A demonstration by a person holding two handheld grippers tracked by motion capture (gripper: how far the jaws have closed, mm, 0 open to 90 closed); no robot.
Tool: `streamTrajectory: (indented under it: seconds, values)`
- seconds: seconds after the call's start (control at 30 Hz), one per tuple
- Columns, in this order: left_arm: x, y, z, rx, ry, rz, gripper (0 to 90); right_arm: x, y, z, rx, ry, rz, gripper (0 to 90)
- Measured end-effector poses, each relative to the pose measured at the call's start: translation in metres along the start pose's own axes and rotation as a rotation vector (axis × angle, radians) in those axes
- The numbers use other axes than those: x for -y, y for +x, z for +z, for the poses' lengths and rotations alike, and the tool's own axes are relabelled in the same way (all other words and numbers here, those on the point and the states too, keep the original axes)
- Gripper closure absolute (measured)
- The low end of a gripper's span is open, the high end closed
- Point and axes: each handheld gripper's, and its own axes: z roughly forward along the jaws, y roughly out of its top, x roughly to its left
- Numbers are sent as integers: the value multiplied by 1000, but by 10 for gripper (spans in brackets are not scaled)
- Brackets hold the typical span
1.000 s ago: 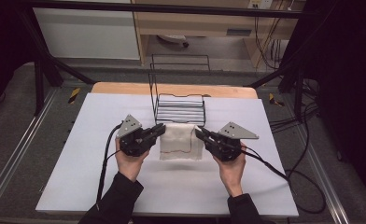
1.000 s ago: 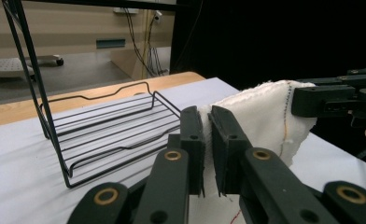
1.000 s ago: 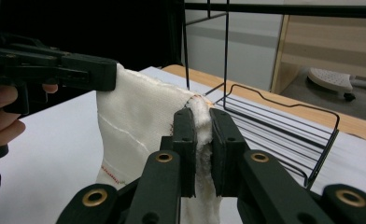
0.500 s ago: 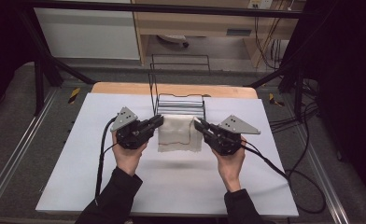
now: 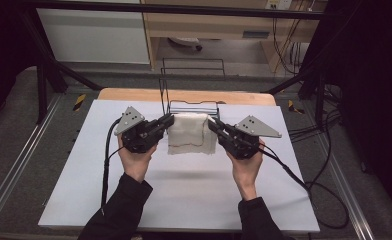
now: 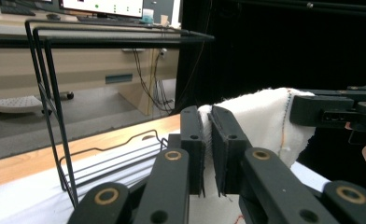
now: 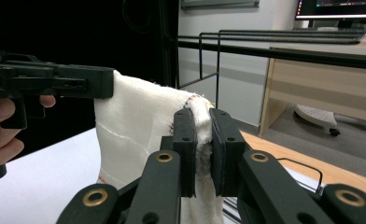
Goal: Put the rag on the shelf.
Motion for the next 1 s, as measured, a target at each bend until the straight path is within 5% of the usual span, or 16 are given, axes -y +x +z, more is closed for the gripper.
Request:
streamTrajectory:
  seconds: [1.0]
  values:
    - [-40,12,7,-15,-78,17,834,-39,-4,16,41,-75,-22,820]
